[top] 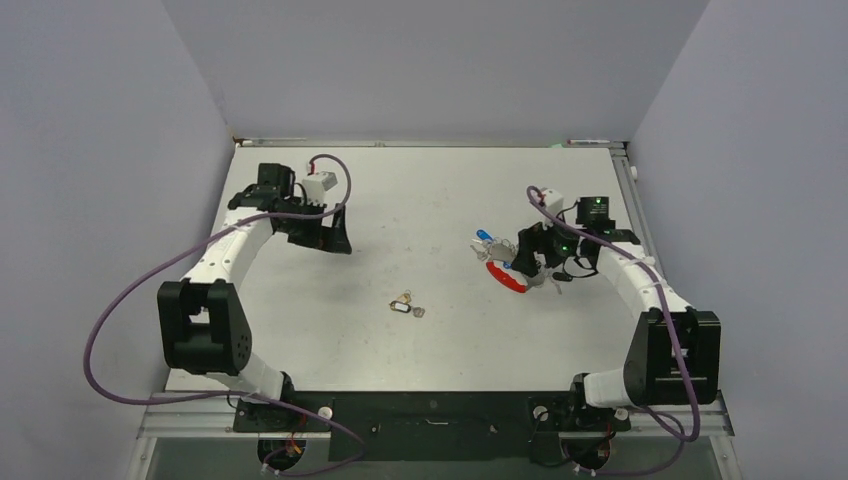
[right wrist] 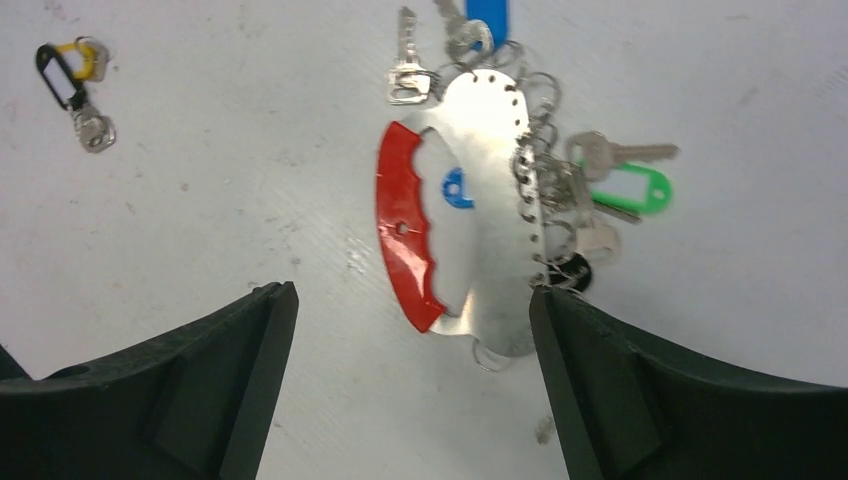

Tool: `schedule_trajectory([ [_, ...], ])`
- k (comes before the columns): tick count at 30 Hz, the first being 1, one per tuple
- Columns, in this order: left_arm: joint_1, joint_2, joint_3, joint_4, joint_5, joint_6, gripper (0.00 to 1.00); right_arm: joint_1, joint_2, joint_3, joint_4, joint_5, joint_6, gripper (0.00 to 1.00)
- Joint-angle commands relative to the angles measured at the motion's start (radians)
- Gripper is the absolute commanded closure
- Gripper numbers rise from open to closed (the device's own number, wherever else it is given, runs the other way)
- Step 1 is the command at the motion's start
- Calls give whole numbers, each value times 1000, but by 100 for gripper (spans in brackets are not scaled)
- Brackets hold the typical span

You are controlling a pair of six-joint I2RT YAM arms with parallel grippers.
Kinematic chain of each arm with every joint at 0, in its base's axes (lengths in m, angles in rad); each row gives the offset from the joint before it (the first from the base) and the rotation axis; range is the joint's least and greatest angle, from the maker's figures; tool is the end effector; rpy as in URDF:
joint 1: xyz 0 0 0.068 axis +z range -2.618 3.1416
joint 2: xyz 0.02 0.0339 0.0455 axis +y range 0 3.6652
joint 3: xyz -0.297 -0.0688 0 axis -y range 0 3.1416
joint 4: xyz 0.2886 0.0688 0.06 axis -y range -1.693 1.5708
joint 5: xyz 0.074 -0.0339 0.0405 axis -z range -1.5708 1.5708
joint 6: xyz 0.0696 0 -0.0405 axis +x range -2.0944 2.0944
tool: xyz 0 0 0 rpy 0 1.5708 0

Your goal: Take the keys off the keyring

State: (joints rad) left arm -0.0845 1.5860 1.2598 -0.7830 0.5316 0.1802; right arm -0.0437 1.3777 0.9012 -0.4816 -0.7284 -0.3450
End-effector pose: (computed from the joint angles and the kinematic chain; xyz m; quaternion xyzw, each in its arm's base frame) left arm 0.3725 -0.0670 0.2548 0.1835 0.9232 -0.2449 0.2327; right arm 0.3211 0.0323 0.2229 -0.2399 0.8647 0.2788 0.3421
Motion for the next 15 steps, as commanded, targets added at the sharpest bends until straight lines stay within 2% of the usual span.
schedule_trajectory([
  [1,31,-100,-115,93,-88,-90,4,152,-15,1,46,62,56,10],
  [5,-15,-204,-281,204,-170,-82,4,261,12,-58,120,103,108,10],
  [8,-185,-253,-353,277,-319,-58,4,332,41,-90,167,133,128,10],
  [10,-292,-286,-361,277,-330,47,4,352,59,-88,170,131,139,10],
  [12,-368,-301,-356,270,-277,164,4,350,69,-76,172,120,150,10],
  [15,-505,-252,-308,258,-274,244,2,322,76,-59,168,119,161,10],
])
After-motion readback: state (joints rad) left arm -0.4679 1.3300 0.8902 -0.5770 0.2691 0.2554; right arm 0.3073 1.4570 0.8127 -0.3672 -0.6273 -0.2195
